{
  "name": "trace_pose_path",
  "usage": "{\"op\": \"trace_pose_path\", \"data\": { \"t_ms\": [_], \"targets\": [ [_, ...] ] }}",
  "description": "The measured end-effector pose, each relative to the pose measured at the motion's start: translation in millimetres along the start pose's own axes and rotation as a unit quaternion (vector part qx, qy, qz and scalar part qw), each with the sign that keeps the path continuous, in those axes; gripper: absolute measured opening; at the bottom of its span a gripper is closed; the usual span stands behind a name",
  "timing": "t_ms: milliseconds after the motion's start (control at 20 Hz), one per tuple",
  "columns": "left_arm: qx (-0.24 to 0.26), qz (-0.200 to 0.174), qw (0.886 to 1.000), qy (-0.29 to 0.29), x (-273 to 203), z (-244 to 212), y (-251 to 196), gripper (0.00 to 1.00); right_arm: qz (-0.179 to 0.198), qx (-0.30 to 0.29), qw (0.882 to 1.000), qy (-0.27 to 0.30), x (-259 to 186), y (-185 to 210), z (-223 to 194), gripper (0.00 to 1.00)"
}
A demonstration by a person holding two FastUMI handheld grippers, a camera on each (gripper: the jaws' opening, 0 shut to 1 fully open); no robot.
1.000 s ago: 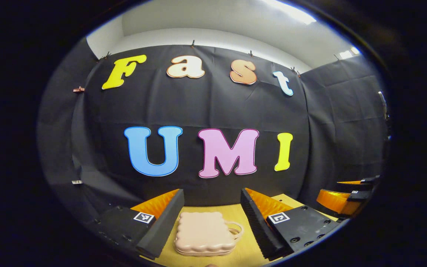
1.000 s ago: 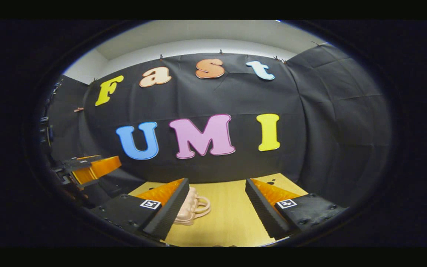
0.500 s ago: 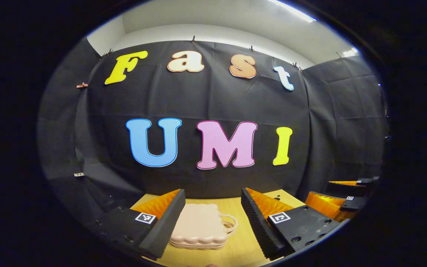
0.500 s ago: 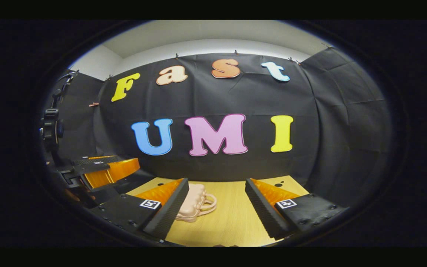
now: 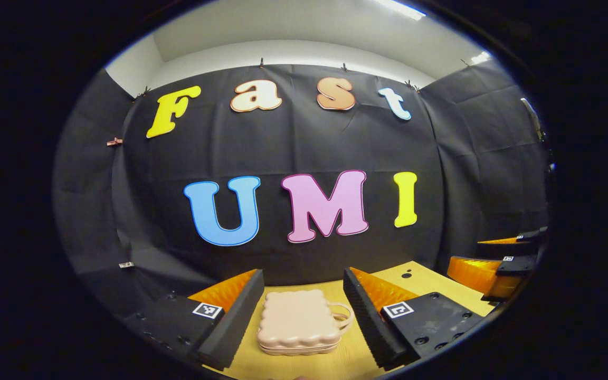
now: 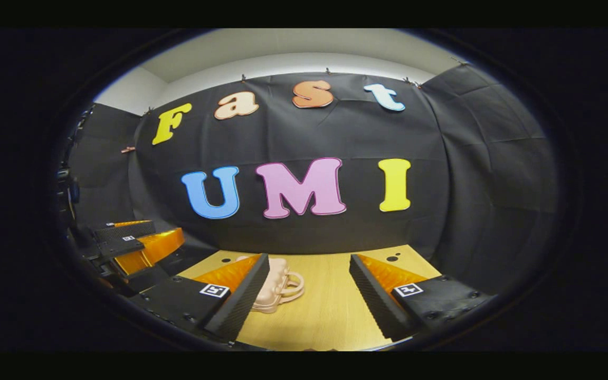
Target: First open the suitcase, pack the skin care products into it, and then close the suitcase.
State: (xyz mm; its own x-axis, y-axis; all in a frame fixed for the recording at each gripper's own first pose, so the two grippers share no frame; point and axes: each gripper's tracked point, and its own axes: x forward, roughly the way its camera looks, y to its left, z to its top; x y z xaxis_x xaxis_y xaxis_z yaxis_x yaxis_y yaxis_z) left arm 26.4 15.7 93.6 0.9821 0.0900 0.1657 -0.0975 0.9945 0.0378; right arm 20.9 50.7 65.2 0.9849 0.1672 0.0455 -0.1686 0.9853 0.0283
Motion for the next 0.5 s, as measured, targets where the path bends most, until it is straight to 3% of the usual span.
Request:
{"op": "trace_pose_path", "data": {
  "t_ms": [500],
  "targets": [
    [-0.008, 0.008, 1.0, -0.003, -9.7, -11.4, 13.9, 0.97, -0.018, -0.017, 1.0, 0.016, -11.2, -4.8, -20.9, 0.97]
  ]
}}
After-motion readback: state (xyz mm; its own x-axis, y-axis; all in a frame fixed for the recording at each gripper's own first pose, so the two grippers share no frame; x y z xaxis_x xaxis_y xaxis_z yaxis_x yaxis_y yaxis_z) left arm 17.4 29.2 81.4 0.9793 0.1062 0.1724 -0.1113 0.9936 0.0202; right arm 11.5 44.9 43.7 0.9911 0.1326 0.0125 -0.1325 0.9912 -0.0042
